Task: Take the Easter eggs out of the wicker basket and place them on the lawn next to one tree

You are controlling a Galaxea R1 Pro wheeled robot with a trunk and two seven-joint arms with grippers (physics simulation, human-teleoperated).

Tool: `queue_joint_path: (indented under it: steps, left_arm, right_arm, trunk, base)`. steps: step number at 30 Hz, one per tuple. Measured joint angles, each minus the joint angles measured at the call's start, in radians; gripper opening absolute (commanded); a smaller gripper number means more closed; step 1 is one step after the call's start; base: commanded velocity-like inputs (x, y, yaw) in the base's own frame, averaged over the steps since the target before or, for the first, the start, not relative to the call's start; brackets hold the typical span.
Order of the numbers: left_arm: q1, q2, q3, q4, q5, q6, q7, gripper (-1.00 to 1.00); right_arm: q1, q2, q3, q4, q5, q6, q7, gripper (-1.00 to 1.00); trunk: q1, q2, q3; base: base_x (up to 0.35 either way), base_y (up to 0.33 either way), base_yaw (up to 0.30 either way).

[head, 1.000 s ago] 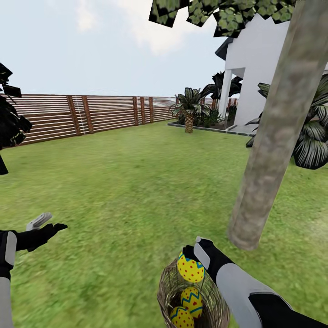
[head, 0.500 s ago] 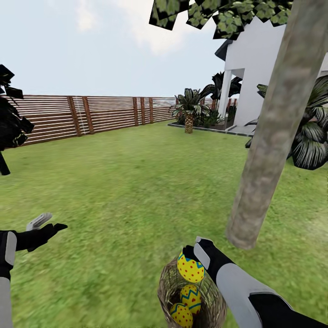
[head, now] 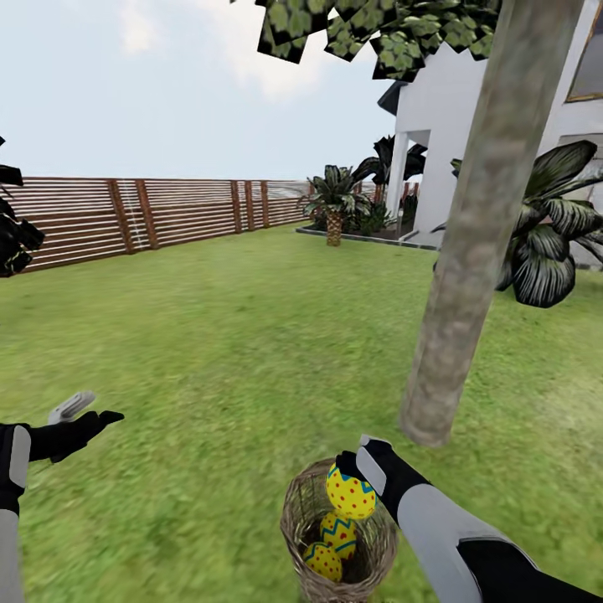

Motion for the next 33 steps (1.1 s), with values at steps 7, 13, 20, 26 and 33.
queue_joint_path:
  steps: [7, 13, 20, 26, 33]
  left_arm:
    - [0.0, 0.0, 0.0, 0.0, 0.0, -0.001, -0.001, 1.0]
    - [0.0, 0.0, -0.001, -0.001, 0.0, -0.001, 0.0, 1.0]
    - [0.0, -0.001, -0.002, -0.002, 0.0, -0.001, -0.001, 1.0]
    - [0.0, -0.002, -0.002, -0.002, 0.0, 0.0, 0.0, 1.0]
    - [0.0, -0.002, -0.001, -0.002, 0.0, 0.0, -0.001, 1.0]
  right_arm:
    - [0.001, 0.0, 0.0, 0.0, 0.0, 0.0, 0.0, -1.0]
    - [0.0, 0.0, 0.0, 0.0, 0.0, 0.0, -0.001, -1.0]
    - [0.001, 0.0, 0.0, 0.0, 0.0, 0.0, -0.001, -1.0]
    - [0.001, 0.0, 0.0, 0.0, 0.0, -0.02, 0.0, -1.0]
    - [0.001, 0.0, 0.0, 0.002, -0.001, -0.048, 0.0, -1.0]
  trunk:
    - [-0.027, 0.049, 0.026]
    - [-0.05, 0.091, 0.048]
    - [-0.077, 0.14, 0.075]
    - [-0.1, 0.182, 0.097]
    - [-0.123, 0.224, 0.12]
  base:
    - [-0.002, 0.0, -0.257]
    - [-0.091, 0.0, -0.257]
    - [-0.139, 0.0, -0.257]
    - [-0.009, 0.0, -0.257]
    - [0.0, 0.0, -0.257]
